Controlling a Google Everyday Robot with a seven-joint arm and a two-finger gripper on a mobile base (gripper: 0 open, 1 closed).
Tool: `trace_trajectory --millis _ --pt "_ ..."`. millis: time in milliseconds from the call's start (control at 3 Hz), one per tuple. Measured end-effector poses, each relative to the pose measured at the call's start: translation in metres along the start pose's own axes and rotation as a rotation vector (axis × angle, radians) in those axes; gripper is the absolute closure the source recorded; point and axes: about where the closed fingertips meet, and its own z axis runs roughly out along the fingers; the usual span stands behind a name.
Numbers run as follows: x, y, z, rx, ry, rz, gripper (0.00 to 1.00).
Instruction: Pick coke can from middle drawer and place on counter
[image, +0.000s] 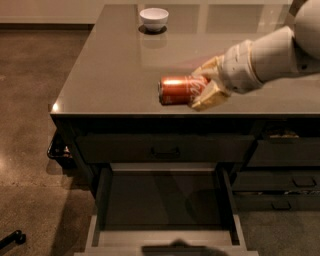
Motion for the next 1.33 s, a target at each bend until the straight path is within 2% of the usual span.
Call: trace_trajectory --millis 333,667,1000,1333 --pt "0.003 -0.049 0.005 0.056 0.024 -0.055 1.0" --pt "0.027 -0.077 0.022 0.084 0.057 -0.048 1.0" --pt "0.053 -0.082 0.044 0.063 0.077 -0.016 1.0" --pt "0.069 -0.077 0.068 0.033 0.092 -0.01 1.0"
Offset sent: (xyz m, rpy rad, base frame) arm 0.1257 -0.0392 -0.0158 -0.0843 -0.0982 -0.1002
